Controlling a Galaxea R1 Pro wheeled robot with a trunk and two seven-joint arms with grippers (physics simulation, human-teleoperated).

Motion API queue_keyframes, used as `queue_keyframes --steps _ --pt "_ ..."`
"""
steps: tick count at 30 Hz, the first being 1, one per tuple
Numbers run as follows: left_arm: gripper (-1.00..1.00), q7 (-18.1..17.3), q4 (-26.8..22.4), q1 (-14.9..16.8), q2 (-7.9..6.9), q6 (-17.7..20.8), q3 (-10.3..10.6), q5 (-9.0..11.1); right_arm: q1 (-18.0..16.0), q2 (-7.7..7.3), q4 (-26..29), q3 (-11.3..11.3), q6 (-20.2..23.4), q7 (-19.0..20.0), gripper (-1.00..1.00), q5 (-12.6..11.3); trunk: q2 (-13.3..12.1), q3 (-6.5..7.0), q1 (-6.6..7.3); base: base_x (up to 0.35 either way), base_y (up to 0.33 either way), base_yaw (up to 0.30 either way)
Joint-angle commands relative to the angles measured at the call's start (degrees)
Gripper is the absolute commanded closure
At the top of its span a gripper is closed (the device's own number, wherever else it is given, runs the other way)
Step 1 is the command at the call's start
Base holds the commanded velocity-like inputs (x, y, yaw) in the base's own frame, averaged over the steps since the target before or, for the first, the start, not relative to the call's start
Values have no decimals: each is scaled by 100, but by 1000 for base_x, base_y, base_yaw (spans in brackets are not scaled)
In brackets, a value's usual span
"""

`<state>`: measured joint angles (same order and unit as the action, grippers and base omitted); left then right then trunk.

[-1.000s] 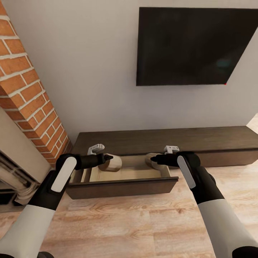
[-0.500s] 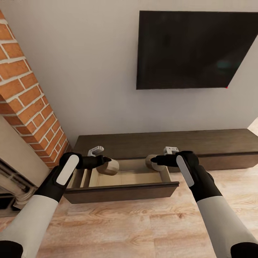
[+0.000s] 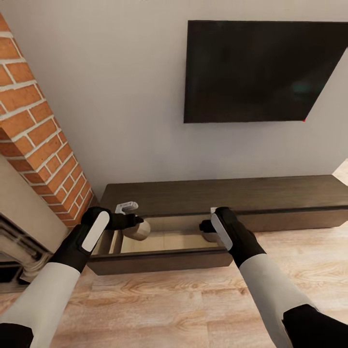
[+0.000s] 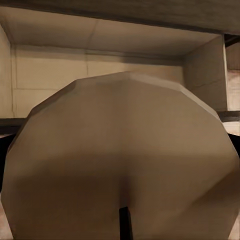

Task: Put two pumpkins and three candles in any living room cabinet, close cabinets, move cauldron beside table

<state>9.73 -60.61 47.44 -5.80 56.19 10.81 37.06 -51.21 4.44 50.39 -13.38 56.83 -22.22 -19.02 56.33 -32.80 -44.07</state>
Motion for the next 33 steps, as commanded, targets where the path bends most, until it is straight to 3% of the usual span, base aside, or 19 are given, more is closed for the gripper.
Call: queue_keyframes --steps 1,5,7,11,14,17,22,33 --pt "100 55 5 0 3 -1 0 -7 2 32 -11 -97 -37 -147 100 -25 -42 18 22 0 0 0" --pt "100 944 8 1 112 -2 7 -15 5 121 -15 -343 -108 -341 100 -45 -202 90 110 0 0 0" --pt "100 1531 25 -1 319 -2 7 -15 6 158 -5 -377 -116 -349 100 -43 -282 126 154 0 0 0" --pt "100 2290 94 -6 639 -2 15 -14 10 181 11 -392 -119 -352 100 -41 -443 198 242 0 0 0" --pt "100 2676 103 -3 717 2 17 -14 13 187 14 -396 -119 -335 100 -41 -563 252 308 0 0 0" --pt "100 2857 81 -6 831 6 22 -10 15 188 27 -400 -125 -76 100 -41 -684 306 374 0 0 0" --pt "100 2867 46 -7 847 5 26 -2 15 183 38 -402 -120 239 100 -37 -844 378 462 0 0 0" --pt "100 2839 -112 -14 844 -2 26 5 15 195 71 -403 -119 366 100 -44 -844 355 462 0 0 53"
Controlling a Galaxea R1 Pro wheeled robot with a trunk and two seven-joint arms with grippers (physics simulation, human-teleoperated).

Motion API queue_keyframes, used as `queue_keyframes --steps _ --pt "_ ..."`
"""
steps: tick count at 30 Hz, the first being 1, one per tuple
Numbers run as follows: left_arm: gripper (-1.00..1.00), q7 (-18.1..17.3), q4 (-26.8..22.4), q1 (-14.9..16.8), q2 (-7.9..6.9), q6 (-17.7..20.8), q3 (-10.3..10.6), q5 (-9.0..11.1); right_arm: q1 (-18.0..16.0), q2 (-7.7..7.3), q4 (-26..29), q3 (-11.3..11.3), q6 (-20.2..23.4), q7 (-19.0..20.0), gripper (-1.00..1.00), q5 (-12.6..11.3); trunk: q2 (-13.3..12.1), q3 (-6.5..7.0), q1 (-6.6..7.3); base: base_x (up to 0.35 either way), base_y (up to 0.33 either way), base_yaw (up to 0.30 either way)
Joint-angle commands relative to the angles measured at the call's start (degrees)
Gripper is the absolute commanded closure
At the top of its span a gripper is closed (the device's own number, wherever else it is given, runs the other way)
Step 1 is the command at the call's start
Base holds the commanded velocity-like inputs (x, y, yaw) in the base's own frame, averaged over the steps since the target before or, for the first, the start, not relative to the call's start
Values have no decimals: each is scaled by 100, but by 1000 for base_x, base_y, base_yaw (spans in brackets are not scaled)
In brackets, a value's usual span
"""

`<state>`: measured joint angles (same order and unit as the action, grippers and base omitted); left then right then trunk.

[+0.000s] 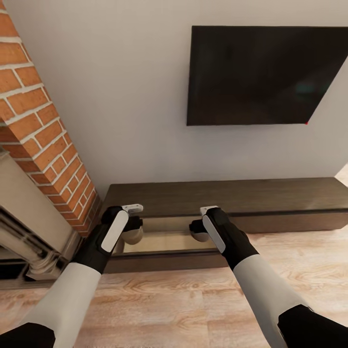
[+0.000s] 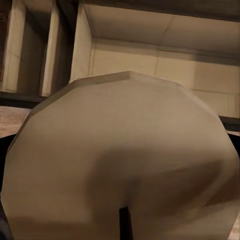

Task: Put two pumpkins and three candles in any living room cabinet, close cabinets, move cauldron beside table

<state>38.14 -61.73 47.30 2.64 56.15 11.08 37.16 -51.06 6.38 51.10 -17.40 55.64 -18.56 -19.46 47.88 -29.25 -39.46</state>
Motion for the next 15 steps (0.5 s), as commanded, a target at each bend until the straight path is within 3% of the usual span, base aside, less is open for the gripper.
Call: queue_keyframes --steps 1,9,15 --pt "100 -4 -2 0 2 1 0 -2 0 3 -1 0 3 3 100 -1 0 -6 0 0 0 168" --pt "100 -8 3 -1 -5 1 9 -4 0 3 -14 -4 8 414 100 -4 0 -62 0 0 0 179" --pt "100 -14 3 -1 -8 -1 9 -5 0 1 -15 -44 8 448 100 2 0 -97 0 0 0 151"
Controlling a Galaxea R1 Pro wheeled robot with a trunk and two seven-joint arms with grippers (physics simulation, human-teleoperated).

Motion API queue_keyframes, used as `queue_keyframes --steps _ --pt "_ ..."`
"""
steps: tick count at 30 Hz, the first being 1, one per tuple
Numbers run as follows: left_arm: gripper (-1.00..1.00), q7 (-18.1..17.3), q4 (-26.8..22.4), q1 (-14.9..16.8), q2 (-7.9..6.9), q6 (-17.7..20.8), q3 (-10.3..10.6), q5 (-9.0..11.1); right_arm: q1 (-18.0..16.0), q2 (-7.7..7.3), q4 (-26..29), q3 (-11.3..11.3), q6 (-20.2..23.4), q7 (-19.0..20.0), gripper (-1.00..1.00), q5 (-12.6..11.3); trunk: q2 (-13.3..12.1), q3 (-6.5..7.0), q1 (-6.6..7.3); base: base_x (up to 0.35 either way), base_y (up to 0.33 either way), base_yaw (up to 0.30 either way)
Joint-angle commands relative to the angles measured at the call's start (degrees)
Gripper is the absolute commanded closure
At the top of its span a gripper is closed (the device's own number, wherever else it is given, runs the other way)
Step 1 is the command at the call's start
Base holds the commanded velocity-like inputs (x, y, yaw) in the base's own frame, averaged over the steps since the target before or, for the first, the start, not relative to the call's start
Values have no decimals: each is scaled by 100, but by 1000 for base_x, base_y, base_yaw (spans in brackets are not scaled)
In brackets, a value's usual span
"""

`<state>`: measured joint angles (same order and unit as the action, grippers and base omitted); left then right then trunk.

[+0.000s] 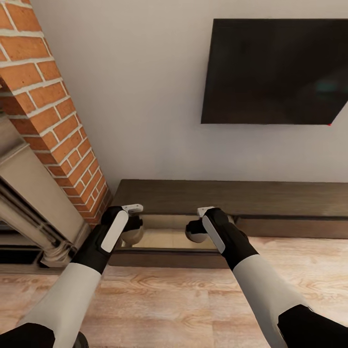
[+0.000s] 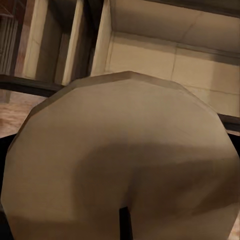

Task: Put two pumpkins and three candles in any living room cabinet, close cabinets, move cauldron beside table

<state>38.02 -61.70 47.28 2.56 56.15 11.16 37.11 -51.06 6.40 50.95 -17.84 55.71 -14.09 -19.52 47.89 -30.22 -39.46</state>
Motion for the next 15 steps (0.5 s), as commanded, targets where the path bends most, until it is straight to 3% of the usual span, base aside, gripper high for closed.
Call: queue_keyframes --steps 1,5,8,10,15 --pt "100 -3 0 0 0 -3 0 1 0 -1 1 -13 1 1 100 8 0 -2 0 0 0 48" --pt "100 -9 35 0 6 -3 14 5 0 1 2 -48 -5 3 100 9 0 -4 0 62 -13 16" --pt "100 -14 60 0 8 -7 421 2 18 2 3 -175 -8 -5 100 10 0 -4 0 290 -97 1" --pt "100 -14 63 0 8 -7 557 0 27 2 3 -195 -8 -6 100 10 0 -4 0 306 -100 0" --pt "100 -14 70 0 8 -16 614 3 35 2 3 -202 -8 -6 100 10 0 -4 0 291 -48 0"
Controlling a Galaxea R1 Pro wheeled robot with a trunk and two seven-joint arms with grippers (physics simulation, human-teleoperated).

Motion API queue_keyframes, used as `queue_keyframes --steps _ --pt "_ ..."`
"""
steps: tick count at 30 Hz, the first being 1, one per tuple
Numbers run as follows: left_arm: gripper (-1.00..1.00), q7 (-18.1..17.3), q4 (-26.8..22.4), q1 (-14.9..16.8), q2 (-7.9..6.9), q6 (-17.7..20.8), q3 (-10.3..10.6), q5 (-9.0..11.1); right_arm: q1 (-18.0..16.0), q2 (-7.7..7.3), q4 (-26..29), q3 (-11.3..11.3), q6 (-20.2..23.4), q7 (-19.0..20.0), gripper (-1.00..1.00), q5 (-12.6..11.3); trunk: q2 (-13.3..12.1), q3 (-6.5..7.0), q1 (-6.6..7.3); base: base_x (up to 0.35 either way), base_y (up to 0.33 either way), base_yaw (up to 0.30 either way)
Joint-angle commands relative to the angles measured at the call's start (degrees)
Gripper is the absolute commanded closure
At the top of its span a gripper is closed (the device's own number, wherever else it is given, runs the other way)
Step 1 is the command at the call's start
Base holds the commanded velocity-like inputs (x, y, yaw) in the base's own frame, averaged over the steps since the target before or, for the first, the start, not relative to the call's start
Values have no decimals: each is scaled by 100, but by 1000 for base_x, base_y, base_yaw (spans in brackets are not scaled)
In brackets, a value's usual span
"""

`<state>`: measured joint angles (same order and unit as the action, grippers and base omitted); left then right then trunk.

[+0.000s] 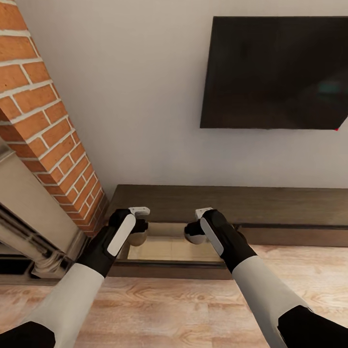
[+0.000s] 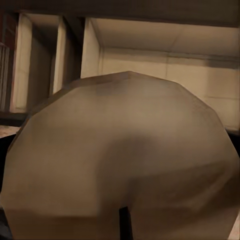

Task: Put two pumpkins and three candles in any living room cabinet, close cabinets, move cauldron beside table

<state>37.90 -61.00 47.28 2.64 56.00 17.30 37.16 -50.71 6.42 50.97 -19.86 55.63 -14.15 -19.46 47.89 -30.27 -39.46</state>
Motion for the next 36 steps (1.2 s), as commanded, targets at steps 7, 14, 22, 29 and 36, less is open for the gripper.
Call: queue_keyframes --steps 7,14,22,29,36 --pt "100 -2 -34 0 -2 -1 -4 2 0 0 0 0 0 0 100 2 0 0 0 168 -2 0" --pt "100 -2 -80 0 -2 6 -13 19 0 0 0 0 9 10 100 -5 0 11 0 6 0 -43" --pt "100 -346 -32 -3 -6 29 -33 123 0 0 0 0 9 9 100 -5 0 60 0 0 0 -187" --pt "100 -565 -5 -8 -3 61 -39 152 0 -2 0 0 10 9 100 -5 80 33 -44 0 0 -37" --pt "100 -564 66 -9 3 79 -464 167 3 0 -4 3 9 9 100 -9 361 -93 -198 0 0 -1"
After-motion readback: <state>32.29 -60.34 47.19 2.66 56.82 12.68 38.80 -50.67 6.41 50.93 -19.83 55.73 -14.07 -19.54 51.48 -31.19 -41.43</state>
